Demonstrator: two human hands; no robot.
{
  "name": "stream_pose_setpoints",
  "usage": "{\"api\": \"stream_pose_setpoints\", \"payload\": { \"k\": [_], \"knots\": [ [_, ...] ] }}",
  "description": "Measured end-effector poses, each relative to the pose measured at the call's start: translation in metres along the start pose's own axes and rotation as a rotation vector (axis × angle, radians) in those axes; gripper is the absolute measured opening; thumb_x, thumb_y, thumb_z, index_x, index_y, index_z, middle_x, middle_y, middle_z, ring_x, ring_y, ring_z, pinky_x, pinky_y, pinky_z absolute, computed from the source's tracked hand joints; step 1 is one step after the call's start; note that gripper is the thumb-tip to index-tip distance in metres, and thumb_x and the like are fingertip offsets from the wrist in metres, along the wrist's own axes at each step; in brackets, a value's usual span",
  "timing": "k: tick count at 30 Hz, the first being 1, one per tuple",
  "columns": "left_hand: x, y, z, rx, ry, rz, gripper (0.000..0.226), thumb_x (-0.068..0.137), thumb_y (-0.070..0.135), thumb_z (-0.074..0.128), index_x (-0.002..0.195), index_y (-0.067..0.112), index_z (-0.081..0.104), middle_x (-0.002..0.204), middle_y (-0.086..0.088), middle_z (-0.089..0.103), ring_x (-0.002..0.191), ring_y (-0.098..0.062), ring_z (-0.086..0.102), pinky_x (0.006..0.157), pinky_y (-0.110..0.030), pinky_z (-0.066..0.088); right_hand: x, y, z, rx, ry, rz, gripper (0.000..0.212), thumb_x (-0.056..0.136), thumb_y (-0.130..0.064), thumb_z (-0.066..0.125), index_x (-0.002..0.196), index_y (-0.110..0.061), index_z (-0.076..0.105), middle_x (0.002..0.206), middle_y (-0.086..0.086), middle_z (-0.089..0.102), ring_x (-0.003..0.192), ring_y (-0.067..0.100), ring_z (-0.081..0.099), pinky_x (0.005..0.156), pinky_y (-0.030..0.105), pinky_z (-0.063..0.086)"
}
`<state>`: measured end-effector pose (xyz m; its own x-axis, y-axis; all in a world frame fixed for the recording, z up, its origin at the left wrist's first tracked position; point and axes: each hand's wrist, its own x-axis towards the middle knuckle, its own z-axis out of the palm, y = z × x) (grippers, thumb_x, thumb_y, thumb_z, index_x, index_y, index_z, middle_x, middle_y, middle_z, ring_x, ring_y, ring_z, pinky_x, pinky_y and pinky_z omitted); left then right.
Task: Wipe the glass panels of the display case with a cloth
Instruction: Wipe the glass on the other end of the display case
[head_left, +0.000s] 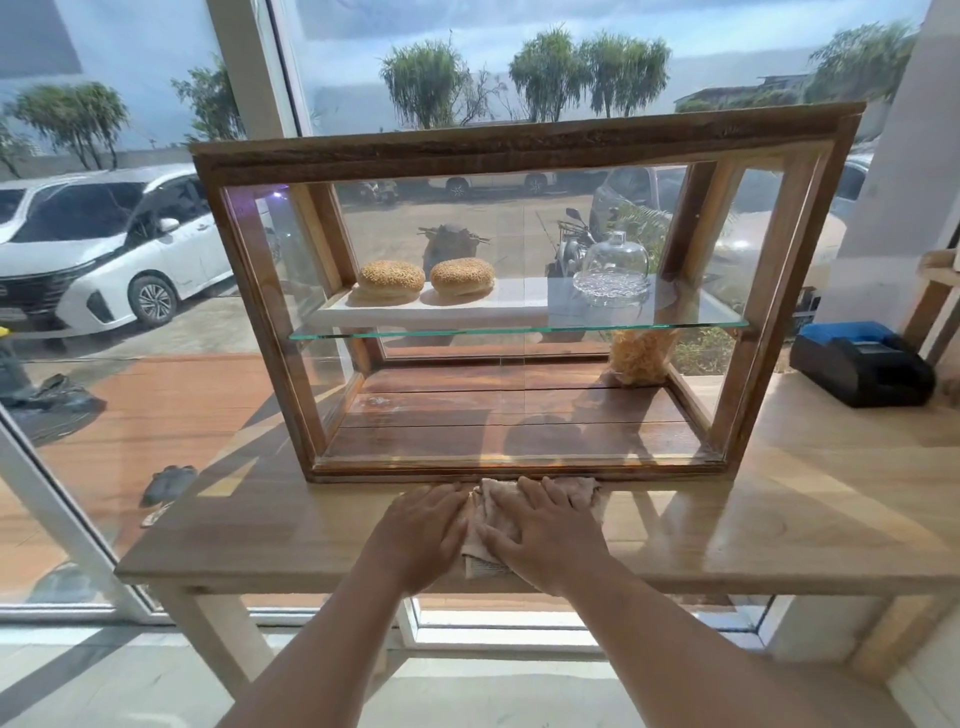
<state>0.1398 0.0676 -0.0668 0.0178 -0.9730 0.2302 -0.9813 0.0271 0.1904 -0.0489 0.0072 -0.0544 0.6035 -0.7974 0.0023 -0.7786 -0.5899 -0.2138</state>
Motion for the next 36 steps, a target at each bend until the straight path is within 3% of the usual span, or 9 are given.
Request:
{"api": "stream_pose_setpoints", "payload": {
  "k": [8, 13, 18, 26, 30, 36],
  "knots": [
    [-0.001, 0.008, -0.001, -0.047, -0.013, 0.04, 0.046, 0.097, 0.04, 0.038, 0.139, 0.022, 0.046, 0.144, 0.002, 0.047, 0.13, -0.014, 0.041, 0.105, -0.03, 0.033, -0.007, 0.049, -0.003, -0.031, 0.036, -0.065, 0.062, 0.094, -0.067, 0.028, 0.152, -0.048, 0.021, 0.162, -0.011, 0.021, 0.149, 0.015, 0.013, 0.122, 0.041, 0.009],
    [0.011, 0.044, 0.011, -0.07, -0.057, 0.17, 0.053, 0.095, 0.045, 0.035, 0.143, 0.025, 0.042, 0.148, 0.006, 0.041, 0.136, -0.012, 0.034, 0.111, -0.029, 0.027, -0.032, 0.107, -0.019, -0.161, 0.027, -0.095, 0.06, 0.096, -0.066, 0.022, 0.153, -0.049, 0.017, 0.162, -0.014, 0.021, 0.15, 0.011, 0.012, 0.122, 0.041, 0.004],
    [0.036, 0.089, 0.025, -0.059, -0.11, 0.264, 0.057, 0.093, 0.049, 0.036, 0.145, 0.026, 0.037, 0.151, 0.006, 0.038, 0.137, -0.015, 0.031, 0.113, -0.031, 0.024, -0.064, 0.175, -0.042, -0.135, -0.019, 0.043, 0.057, 0.099, -0.06, 0.028, 0.153, -0.05, 0.011, 0.161, -0.013, 0.015, 0.148, 0.013, 0.009, 0.121, 0.038, 0.007],
    [0.076, 0.161, 0.038, -0.085, -0.159, 0.355, 0.054, 0.097, 0.048, 0.035, 0.143, 0.02, 0.039, 0.149, -0.001, 0.04, 0.141, -0.025, 0.028, 0.111, -0.038, 0.03, -0.086, 0.243, -0.054, -0.103, -0.053, 0.47, 0.053, 0.102, -0.058, 0.018, 0.153, -0.052, 0.007, 0.166, -0.011, 0.005, 0.152, 0.021, -0.004, 0.121, 0.05, -0.001],
    [0.081, 0.18, 0.047, -0.101, -0.185, 0.343, 0.055, 0.098, 0.048, 0.035, 0.148, 0.025, 0.031, 0.154, 0.001, 0.032, 0.143, -0.024, 0.023, 0.116, -0.037, 0.019, -0.092, 0.264, -0.055, -0.083, -0.084, 0.504, 0.051, 0.103, -0.056, 0.017, 0.153, -0.053, 0.006, 0.166, -0.009, 0.004, 0.152, 0.023, -0.008, 0.12, 0.052, -0.003],
    [0.084, 0.181, 0.051, -0.118, -0.173, 0.353, 0.057, 0.097, 0.049, 0.035, 0.149, 0.026, 0.03, 0.153, 0.003, 0.035, 0.14, -0.024, 0.027, 0.113, -0.035, 0.023, -0.086, 0.288, -0.066, -0.1, -0.093, 0.412, 0.048, 0.106, -0.049, 0.019, 0.152, -0.053, 0.009, 0.166, -0.01, 0.009, 0.153, 0.022, -0.004, 0.121, 0.05, -0.002]
  ]
}}
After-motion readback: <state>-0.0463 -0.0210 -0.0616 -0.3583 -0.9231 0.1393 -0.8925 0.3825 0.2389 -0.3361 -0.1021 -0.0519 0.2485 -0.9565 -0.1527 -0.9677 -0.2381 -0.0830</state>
